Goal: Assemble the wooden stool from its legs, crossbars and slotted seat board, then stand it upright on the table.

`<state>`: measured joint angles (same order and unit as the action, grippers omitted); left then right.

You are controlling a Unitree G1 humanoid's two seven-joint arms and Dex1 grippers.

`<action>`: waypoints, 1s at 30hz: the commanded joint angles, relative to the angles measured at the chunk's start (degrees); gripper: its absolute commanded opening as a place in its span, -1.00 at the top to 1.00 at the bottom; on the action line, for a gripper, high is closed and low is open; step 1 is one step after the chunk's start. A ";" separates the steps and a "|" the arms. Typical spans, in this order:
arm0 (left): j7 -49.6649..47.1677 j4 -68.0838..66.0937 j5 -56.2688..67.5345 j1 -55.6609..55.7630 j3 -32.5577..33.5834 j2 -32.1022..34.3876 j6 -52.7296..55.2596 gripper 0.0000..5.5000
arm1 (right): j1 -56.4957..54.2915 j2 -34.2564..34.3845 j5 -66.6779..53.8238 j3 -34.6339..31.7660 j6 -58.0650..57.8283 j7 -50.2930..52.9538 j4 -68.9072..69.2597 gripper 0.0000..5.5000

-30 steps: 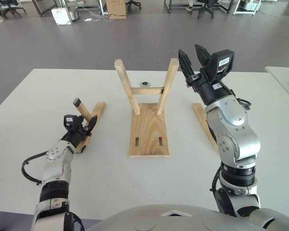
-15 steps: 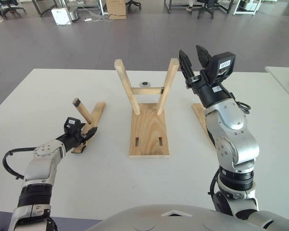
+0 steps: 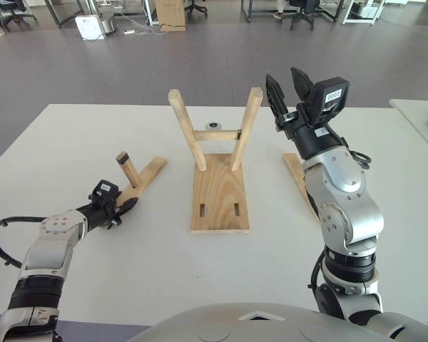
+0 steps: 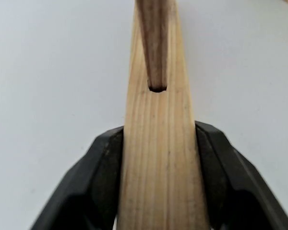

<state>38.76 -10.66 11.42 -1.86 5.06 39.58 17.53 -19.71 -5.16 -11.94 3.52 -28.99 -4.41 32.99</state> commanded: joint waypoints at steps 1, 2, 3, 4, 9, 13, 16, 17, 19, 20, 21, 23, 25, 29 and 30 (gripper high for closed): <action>0.10 -2.98 -3.09 -2.76 -3.01 -0.49 1.31 0.26 | 0.38 0.33 0.12 0.18 -0.33 0.06 0.16 0.10; 0.22 -3.56 -2.84 -2.18 -2.66 -0.50 0.74 0.26 | 0.33 0.29 0.16 0.13 -0.28 -0.02 0.07 0.10; 0.44 -3.94 -2.25 -1.48 -2.11 -0.56 0.63 0.26 | 0.28 0.22 0.18 0.04 -0.25 -0.07 0.01 0.10; 0.85 -4.08 -0.97 -0.44 -0.94 -0.57 0.87 0.26 | 0.19 0.10 0.20 -0.04 -0.22 -0.15 -0.03 0.10; 4.07 -2.10 9.42 11.69 11.57 4.79 3.51 0.26 | -1.03 -0.78 -0.63 -3.27 1.70 -0.71 -0.07 0.10; 8.55 5.14 27.09 24.80 19.33 4.62 13.56 0.26 | -3.48 -0.65 -5.79 -9.17 0.58 -1.02 -1.17 0.10; 9.75 11.98 39.93 31.84 19.54 3.89 23.42 0.26 | -9.17 -0.86 -15.32 -14.33 -1.41 -3.17 -2.93 0.10; 9.10 13.61 42.94 33.10 19.29 3.28 25.91 0.26 | -10.84 -1.04 -18.82 -15.33 -2.27 -4.32 -3.60 0.03; 7.47 16.68 48.49 35.01 18.16 1.48 30.30 0.26 | -13.45 -2.24 -26.51 -15.97 -4.96 -8.48 -4.78 -0.08; 6.95 17.76 49.92 35.45 17.34 0.93 31.76 0.26 | -14.23 -2.75 -29.77 -16.19 -6.45 -9.83 -5.24 -0.17; 7.44 19.29 51.60 35.41 15.95 0.49 33.46 0.26 | -14.82 -3.55 -34.00 -16.29 -9.13 -11.35 -5.74 -0.25; 8.50 21.55 53.79 35.36 13.37 -0.22 35.98 0.26 | -15.62 -4.88 -40.88 -16.45 -13.33 -13.38 -6.90 -0.30; 9.82 22.27 53.97 35.36 10.90 -0.71 37.01 0.26 | -16.20 -6.12 -45.04 -16.35 -15.36 -14.93 -7.80 -0.30; 12.09 23.48 55.60 35.92 7.19 -2.35 38.97 0.26 | -17.88 -7.86 -50.92 -17.05 -17.48 -15.88 -10.97 -0.30; 12.32 23.66 55.54 35.98 6.79 -2.59 39.08 0.26 | -18.17 -8.35 -52.76 -17.40 -18.06 -15.99 -11.67 -0.38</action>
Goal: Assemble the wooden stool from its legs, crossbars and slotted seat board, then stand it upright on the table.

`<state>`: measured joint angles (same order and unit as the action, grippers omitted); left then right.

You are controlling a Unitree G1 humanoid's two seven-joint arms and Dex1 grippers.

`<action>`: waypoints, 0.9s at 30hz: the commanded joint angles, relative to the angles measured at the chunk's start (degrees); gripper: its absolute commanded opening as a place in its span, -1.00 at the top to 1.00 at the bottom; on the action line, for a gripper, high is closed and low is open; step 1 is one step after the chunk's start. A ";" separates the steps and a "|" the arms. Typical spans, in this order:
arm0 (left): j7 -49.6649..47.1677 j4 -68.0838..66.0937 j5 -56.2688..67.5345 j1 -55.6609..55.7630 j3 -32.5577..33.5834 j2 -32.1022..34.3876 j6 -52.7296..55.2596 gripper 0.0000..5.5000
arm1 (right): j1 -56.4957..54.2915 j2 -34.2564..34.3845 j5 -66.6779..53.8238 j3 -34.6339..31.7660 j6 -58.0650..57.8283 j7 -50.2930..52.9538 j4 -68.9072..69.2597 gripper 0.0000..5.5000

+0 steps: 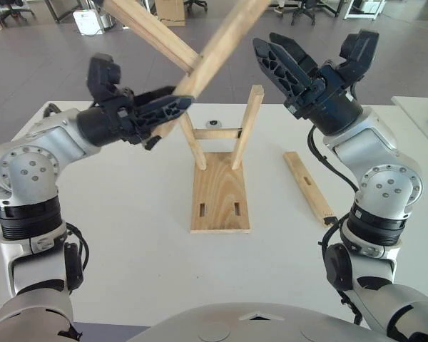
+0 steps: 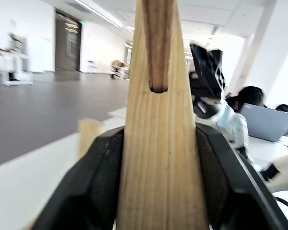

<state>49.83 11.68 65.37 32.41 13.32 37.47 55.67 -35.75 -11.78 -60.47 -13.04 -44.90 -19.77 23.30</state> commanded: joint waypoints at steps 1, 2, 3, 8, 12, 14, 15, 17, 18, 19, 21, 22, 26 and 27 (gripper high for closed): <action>1.35 1.43 1.59 1.68 -1.76 -0.74 1.04 0.26 | -2.41 -2.17 -6.87 -1.30 -2.89 -0.72 -2.48 -0.44; 1.47 1.57 1.81 1.58 -2.03 -0.98 1.20 0.26 | -2.59 -2.54 -8.90 -1.63 -3.45 -0.44 -2.90 -0.54; 1.75 1.92 2.26 1.37 -2.36 -1.09 1.51 0.26 | -2.53 -3.17 -11.19 -1.86 -4.42 -0.40 -3.47 -0.54; 1.83 2.37 4.68 0.81 -2.44 -1.55 3.05 0.26 | -1.90 -4.94 -24.10 -3.14 -7.45 0.85 -6.34 -0.37; 1.82 2.51 6.74 0.66 -2.47 -1.49 4.41 0.26 | 0.18 -8.07 -33.91 -3.09 -9.61 -1.18 -6.89 -0.05; 1.69 2.53 7.80 0.80 -2.56 -1.46 5.12 0.26 | 0.88 -9.40 -35.72 -2.75 -9.98 -1.90 -7.43 0.10; 1.55 2.65 8.24 0.80 -2.74 -1.43 5.43 0.26 | 1.10 -9.93 -36.37 -2.45 -9.99 -2.08 -7.66 0.19; 1.21 2.87 8.79 0.80 -3.17 -1.60 5.89 0.26 | 1.23 -10.60 -36.91 -1.83 -9.84 -2.30 -8.06 0.24; 0.97 3.07 9.02 0.70 -3.27 -1.70 6.01 0.26 | 1.29 -10.83 -37.03 -1.55 -9.69 -2.33 -8.17 0.24; 0.77 3.21 9.17 0.64 -3.37 -1.78 6.10 0.26 | 1.34 -11.02 -37.02 -1.33 -9.61 -2.37 -8.24 0.24; 0.07 3.18 10.24 0.55 -3.23 -2.14 6.43 0.26 | 1.44 -11.45 -36.28 -0.90 -9.42 -2.26 -8.19 0.24; -0.85 2.70 11.74 0.60 -2.81 -2.55 6.94 0.26 | 1.47 -11.63 -36.03 -0.72 -9.29 -2.21 -8.08 0.24; -1.22 3.88 13.72 -1.90 -2.46 -2.09 8.39 0.13 | 1.47 -12.41 -36.34 -0.35 -8.63 -2.00 -7.82 0.25; -1.24 4.14 13.60 -2.82 -2.18 -2.03 8.23 0.08 | 1.43 -12.83 -36.06 -0.32 -8.60 -2.06 -7.84 0.25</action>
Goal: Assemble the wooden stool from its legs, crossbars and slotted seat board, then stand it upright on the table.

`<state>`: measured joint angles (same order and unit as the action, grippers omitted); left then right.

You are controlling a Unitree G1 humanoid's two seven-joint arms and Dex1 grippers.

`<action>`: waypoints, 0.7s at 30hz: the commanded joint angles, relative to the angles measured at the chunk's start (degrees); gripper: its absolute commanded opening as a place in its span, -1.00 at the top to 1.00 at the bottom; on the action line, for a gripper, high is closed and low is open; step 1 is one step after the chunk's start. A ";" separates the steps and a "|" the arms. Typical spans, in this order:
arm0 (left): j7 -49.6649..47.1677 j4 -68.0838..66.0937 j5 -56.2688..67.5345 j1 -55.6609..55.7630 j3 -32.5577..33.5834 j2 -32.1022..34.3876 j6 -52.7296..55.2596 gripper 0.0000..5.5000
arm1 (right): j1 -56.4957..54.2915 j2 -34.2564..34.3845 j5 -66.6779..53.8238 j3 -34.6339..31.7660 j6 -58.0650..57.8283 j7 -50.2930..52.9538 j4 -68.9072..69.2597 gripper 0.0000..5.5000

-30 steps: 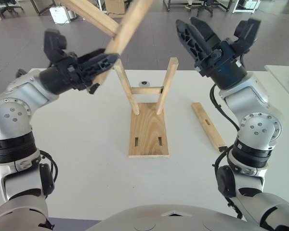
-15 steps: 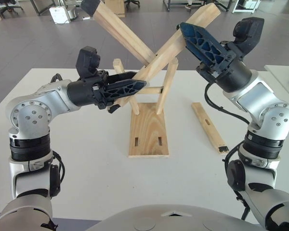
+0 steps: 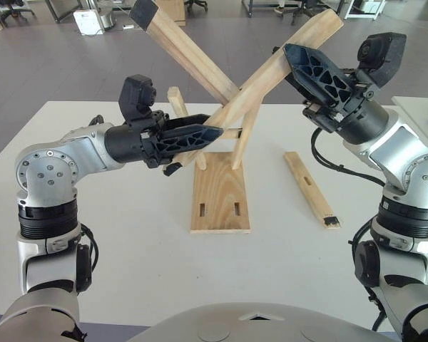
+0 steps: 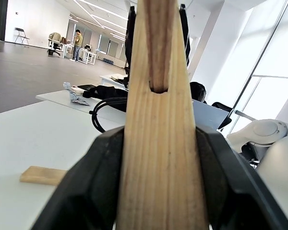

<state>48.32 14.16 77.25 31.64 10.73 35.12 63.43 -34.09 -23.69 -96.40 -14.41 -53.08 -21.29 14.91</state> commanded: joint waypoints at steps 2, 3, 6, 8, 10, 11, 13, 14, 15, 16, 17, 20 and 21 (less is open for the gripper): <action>-0.27 1.72 -0.02 -4.24 1.12 0.26 -1.33 -0.05 | -0.89 -2.06 3.09 1.40 0.25 -1.23 0.34 0.25; -0.29 1.69 -1.02 -5.41 1.45 0.38 -2.22 -0.12 | -1.22 -2.75 5.26 1.67 0.60 -2.04 0.02 0.25; 0.20 2.94 -8.24 -11.12 1.44 2.66 -6.17 -0.14 | -0.78 -7.18 13.32 2.17 0.84 -8.65 -1.09 0.25; 0.53 3.23 -9.33 -16.04 2.79 3.37 -6.61 -0.14 | 0.08 -10.21 18.36 3.22 0.73 -13.92 -1.35 0.25; 1.49 3.04 -11.35 -22.72 3.92 4.26 -7.57 -0.14 | 1.23 -13.06 25.06 6.04 2.18 -20.09 -0.58 0.25; 1.94 2.75 -12.72 -26.12 4.25 4.49 -8.32 -0.14 | 1.79 -14.16 28.77 7.86 3.59 -23.17 -0.15 0.25; 2.72 2.24 -15.97 -31.49 3.96 4.11 -10.67 -0.14 | 2.89 -16.52 38.11 12.74 8.10 -28.78 0.46 0.26; 2.56 2.84 -17.49 -32.86 3.19 3.40 -12.09 -0.14 | 3.37 -16.94 42.12 14.61 10.74 -31.12 0.21 0.26; 2.17 3.60 -17.75 -33.30 2.86 2.40 -12.76 -0.14 | 3.64 -17.05 44.80 15.75 12.55 -32.91 -0.15 0.26; 1.22 4.55 -17.20 -33.06 2.72 1.10 -13.10 -0.14 | 3.87 -16.97 46.92 16.62 14.35 -34.92 -0.53 0.26; 0.83 5.16 -17.05 -32.55 2.31 0.35 -13.25 -0.14 | 4.20 -17.01 48.88 17.47 15.85 -36.82 -0.92 0.26; 0.45 5.40 -16.82 -31.88 2.39 -0.40 -13.37 -0.14 | 5.61 -15.84 51.05 17.73 17.67 -39.38 -2.19 0.26; 0.44 5.42 -16.92 -31.65 2.29 -0.42 -13.37 -0.14 | 6.10 -15.41 50.77 17.26 17.59 -39.81 -2.05 0.26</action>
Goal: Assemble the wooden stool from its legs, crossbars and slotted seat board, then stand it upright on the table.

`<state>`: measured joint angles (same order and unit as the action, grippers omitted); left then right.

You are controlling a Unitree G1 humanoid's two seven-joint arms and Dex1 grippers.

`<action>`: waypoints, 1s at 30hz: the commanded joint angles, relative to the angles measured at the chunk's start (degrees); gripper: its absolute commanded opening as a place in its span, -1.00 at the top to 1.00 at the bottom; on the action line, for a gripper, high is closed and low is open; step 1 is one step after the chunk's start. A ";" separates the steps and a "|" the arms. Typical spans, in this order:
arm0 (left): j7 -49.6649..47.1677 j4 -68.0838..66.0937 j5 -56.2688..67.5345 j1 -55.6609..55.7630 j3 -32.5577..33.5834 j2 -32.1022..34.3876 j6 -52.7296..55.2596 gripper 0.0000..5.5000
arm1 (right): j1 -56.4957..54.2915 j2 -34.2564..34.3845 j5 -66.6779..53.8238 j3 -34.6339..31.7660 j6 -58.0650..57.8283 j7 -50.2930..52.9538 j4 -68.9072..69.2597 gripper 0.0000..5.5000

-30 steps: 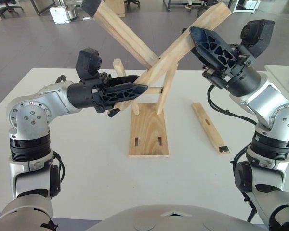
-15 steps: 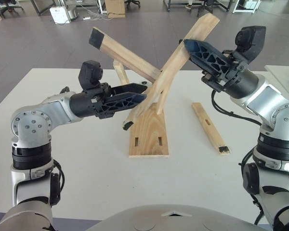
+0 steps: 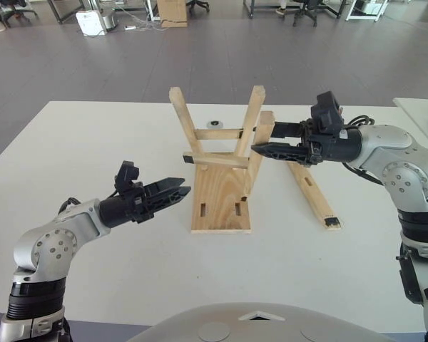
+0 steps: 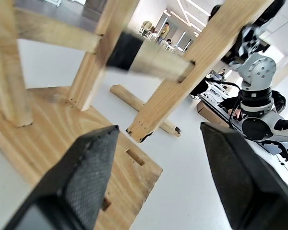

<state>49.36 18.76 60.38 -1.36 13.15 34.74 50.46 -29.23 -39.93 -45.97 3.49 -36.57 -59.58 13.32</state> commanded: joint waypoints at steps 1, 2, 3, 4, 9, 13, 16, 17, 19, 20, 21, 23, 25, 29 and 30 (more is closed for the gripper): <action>-0.70 0.90 -0.13 1.64 -0.36 -0.13 -0.33 -0.14 | 1.54 0.98 -0.02 -1.10 0.95 -2.15 -0.13 0.26; -0.79 0.96 -0.19 1.84 -0.54 -0.21 -0.27 -0.14 | 1.63 1.12 -0.32 -1.46 0.78 -2.61 0.08 0.26; -0.83 0.90 -0.17 1.96 -0.59 -0.29 -0.22 -0.14 | 1.24 1.57 -1.04 -2.07 0.44 -2.76 -0.01 0.26; -0.77 0.78 -0.21 1.98 -0.61 -0.28 -0.22 -0.14 | 0.94 2.17 -1.84 -2.64 0.06 -2.77 -0.03 0.26; -0.25 -2.26 0.08 2.22 -0.17 -0.25 0.50 -0.14 | 2.41 3.73 -3.68 -3.68 -0.31 -3.06 2.18 0.26; 6.34 -6.88 -8.77 -4.97 -4.70 5.09 -3.45 -0.14 | 4.33 3.85 -3.05 -3.86 0.37 -3.90 2.52 0.26; 7.91 -12.43 -11.45 -8.07 -4.22 5.09 -4.65 -0.14 | 4.41 4.49 -3.61 -4.78 0.08 -3.41 1.98 0.26; 7.86 -13.17 -11.55 -8.20 -3.91 4.55 -4.73 -0.14 | 4.14 4.78 -3.51 -4.77 0.13 -3.37 1.60 0.26; 8.10 -13.99 -12.19 -8.21 -3.92 4.09 -5.15 -0.14 | 3.85 5.11 -2.93 -4.35 0.28 -3.83 0.97 0.26; 8.27 -14.42 -12.72 -8.31 -4.08 4.13 -5.51 -0.14 | 3.86 5.15 -2.50 -4.00 0.46 -4.26 0.59 0.26; 8.52 -14.78 -13.22 -8.36 -4.25 4.26 -5.81 -0.14 | 3.87 5.20 -2.52 -3.91 0.30 -4.51 0.28 0.26; 8.98 -15.34 -13.99 -8.40 -4.51 4.36 -6.32 -0.14 | 3.72 5.07 -2.44 -3.94 0.09 -5.13 -0.38 0.26; 9.10 -15.74 -14.76 -8.26 -4.69 3.98 -7.06 -0.14 | 3.47 4.69 -1.59 -3.68 0.35 -6.06 -1.51 0.26; 8.49 -16.30 -15.28 -8.07 -4.68 2.59 -7.71 -0.14 | 2.13 5.05 -0.26 -3.06 0.15 -7.27 -4.19 0.26; 8.49 -16.30 -15.49 -8.03 -4.82 2.43 -7.90 -0.14 | 1.72 5.16 0.06 -2.92 0.25 -7.58 -4.78 0.26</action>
<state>58.14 2.78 46.42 -9.77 8.57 37.26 43.20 -25.15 -34.93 -46.74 0.36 -36.78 -66.28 9.45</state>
